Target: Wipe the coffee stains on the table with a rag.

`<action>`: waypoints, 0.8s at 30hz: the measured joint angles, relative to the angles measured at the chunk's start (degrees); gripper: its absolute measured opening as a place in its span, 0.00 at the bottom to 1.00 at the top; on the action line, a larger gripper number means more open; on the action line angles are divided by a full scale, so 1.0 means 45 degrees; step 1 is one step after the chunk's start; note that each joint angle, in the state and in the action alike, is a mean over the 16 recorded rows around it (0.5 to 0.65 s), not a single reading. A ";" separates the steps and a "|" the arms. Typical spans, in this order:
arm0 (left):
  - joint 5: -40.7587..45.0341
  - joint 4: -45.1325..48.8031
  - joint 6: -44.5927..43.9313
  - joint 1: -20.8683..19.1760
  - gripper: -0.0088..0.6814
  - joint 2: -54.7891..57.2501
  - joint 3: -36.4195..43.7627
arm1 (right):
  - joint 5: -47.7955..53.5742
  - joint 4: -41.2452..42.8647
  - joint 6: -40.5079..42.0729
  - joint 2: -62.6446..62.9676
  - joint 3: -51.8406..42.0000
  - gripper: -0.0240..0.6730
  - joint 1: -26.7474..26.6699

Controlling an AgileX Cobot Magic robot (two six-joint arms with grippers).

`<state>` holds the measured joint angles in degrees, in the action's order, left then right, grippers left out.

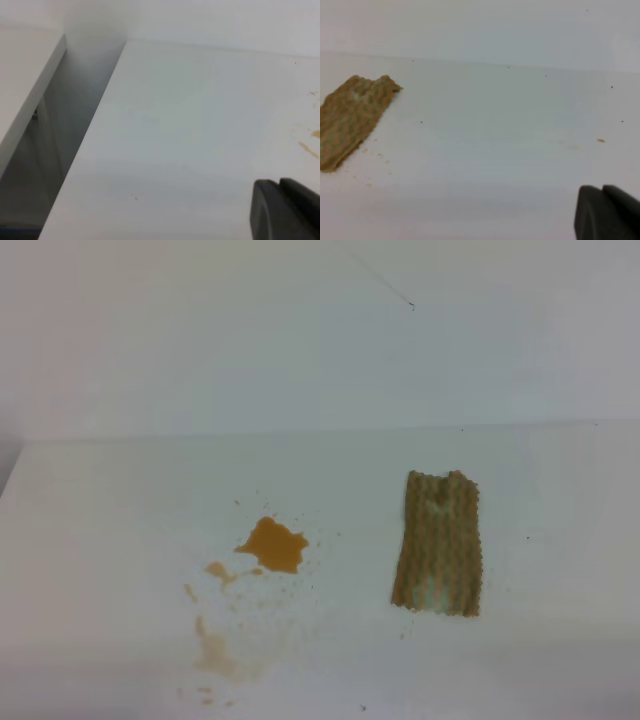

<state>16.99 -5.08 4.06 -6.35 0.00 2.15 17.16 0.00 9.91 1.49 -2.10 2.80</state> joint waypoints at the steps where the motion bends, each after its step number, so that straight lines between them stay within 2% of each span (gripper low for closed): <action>1: 0.0000 0.0000 0.0000 0.0000 0.01 0.0000 0.0000 | 0.0000 0.0000 0.0000 0.0000 0.0000 0.03 0.0000; 24: 0.0000 0.0003 0.0000 0.0000 0.01 0.0000 -0.0239 | 0.0000 0.0000 0.0000 0.0000 0.0000 0.03 0.0000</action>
<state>16.99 -5.07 4.06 -6.35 0.00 1.08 17.16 0.00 9.91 1.49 -2.10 2.80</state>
